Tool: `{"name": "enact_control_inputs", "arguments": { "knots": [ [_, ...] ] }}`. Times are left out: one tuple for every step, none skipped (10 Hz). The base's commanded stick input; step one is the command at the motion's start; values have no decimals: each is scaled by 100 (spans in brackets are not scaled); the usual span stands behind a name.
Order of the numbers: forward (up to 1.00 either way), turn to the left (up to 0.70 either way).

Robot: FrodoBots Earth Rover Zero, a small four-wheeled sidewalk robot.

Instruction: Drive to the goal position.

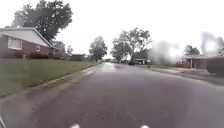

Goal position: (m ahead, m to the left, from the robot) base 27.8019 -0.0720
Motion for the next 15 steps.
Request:
{"name": "enact_control_inputs", "arguments": {
  "knots": [
    [50,0],
    [50,0],
    [50,0],
    [50,0],
    [50,0],
    [50,0],
    [50,0],
    [50,0],
    [50,0],
    [50,0],
    [50,0],
    [50,0],
    [50,0],
    [50,0],
    [50,0]
  ]
}}
